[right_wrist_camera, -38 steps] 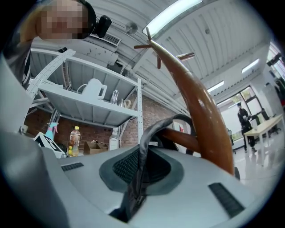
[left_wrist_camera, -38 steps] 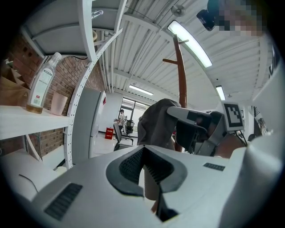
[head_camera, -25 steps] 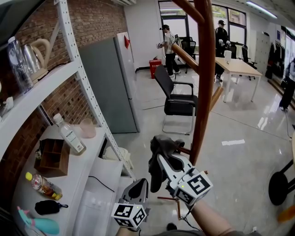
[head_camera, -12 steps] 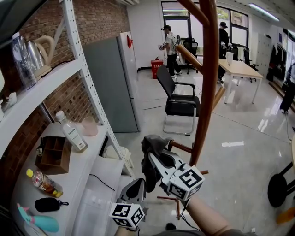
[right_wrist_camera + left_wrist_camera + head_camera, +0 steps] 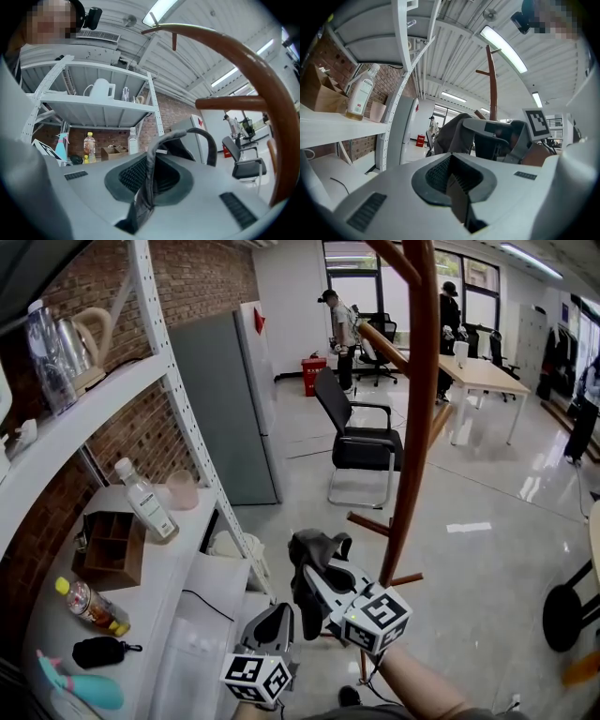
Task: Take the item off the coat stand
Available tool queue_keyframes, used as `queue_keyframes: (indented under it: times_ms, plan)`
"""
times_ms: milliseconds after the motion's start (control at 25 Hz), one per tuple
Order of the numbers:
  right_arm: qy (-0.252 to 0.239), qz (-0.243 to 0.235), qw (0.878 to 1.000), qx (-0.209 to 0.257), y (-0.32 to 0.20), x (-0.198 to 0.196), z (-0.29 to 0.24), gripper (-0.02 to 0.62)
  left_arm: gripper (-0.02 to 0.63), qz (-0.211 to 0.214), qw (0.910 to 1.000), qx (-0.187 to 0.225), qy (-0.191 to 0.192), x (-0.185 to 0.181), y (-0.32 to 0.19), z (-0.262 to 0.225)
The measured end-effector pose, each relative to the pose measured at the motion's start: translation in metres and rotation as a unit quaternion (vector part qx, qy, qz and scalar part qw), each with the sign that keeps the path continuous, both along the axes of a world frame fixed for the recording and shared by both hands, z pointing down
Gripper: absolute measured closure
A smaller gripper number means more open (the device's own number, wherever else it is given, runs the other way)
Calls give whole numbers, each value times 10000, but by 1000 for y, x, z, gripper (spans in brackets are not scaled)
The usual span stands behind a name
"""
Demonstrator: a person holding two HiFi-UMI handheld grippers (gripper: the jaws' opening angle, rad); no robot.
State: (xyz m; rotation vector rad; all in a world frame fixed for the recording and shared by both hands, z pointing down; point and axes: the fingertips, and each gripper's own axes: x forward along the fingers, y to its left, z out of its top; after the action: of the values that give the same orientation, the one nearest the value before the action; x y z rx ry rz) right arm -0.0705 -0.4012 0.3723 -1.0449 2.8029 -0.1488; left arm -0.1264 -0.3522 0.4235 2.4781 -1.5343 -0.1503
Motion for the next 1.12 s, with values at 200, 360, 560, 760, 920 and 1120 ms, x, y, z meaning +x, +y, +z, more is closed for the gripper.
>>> queue_keyframes:
  times_ms: [200,360,560,760,920,1120]
  plan:
    - [56,115,9999,-62,28,2,12,566,600,173,9998,-30,-12,4,22,3]
    - [74,272,9995,-110,55,4,16,566,600,310,9995,-63,-10,6,44,6]
    - [97,424,9990,-57,91,6,19,566,600,513,9987,-79,-3,6,74,7]
    - [123,676,9975,-133,127,14,25,566,600,770,9969,-138,4,9,103,12]
    - [101,994,9946,-294,155,23,36,566,600,994,9948,-227,28,12,126,21]
    - [257,1348,9886,-616,187,42,60,566,600,1236,9915,-399,39,16,149,34]
